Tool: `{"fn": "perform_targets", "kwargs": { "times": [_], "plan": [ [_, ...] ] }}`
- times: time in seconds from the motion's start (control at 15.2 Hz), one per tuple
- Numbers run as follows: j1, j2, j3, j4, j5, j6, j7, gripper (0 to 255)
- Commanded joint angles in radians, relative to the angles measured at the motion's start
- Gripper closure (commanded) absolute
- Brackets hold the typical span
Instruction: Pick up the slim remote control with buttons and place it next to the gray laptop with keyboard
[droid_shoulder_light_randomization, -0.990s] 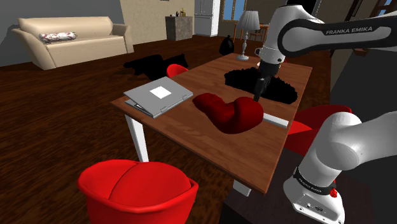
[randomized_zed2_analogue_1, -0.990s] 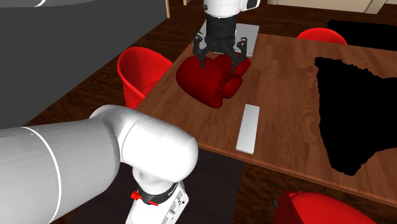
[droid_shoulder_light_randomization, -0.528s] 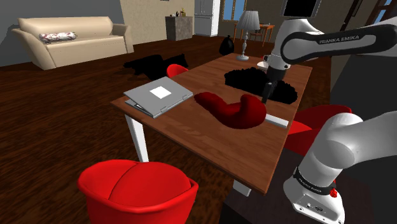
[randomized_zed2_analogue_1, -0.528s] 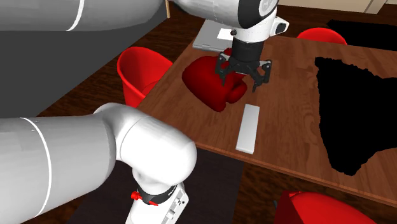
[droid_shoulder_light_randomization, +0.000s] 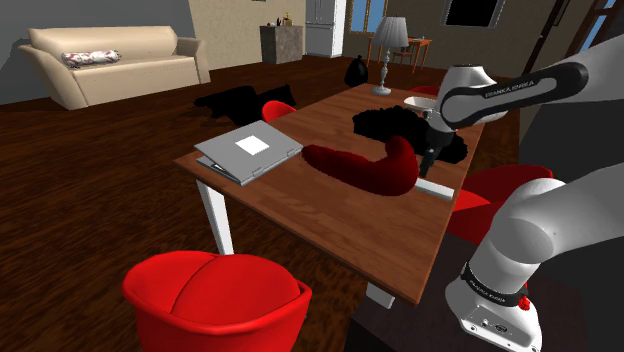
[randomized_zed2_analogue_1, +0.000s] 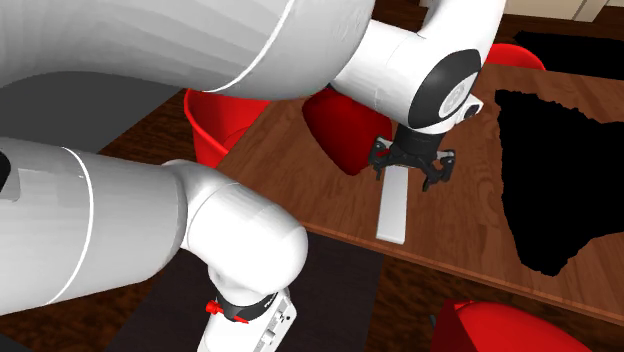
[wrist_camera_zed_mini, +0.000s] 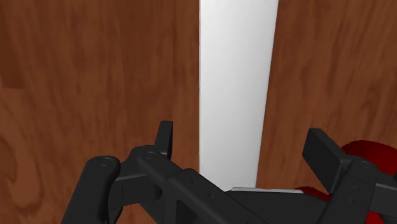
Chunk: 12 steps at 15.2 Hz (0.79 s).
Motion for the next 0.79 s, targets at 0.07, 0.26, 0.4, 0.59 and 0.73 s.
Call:
{"fn": "perform_targets", "kwargs": {
  "times": [0.07, 0.26, 0.4, 0.59, 0.73],
  "plan": [
    [0.015, 0.051, -0.015, -0.028, 0.003, 0.048, 0.005, 0],
    [0.018, 0.086, -0.031, -0.05, -0.004, 0.104, 0.004, 0],
    [0.022, 0.119, -0.046, -0.066, -0.01, 0.154, 0.003, 0],
    [0.021, 0.119, -0.046, -0.066, -0.01, 0.154, 0.003, 0],
    [0.021, 0.119, -0.046, -0.066, -0.01, 0.154, 0.003, 0]
  ]
}}
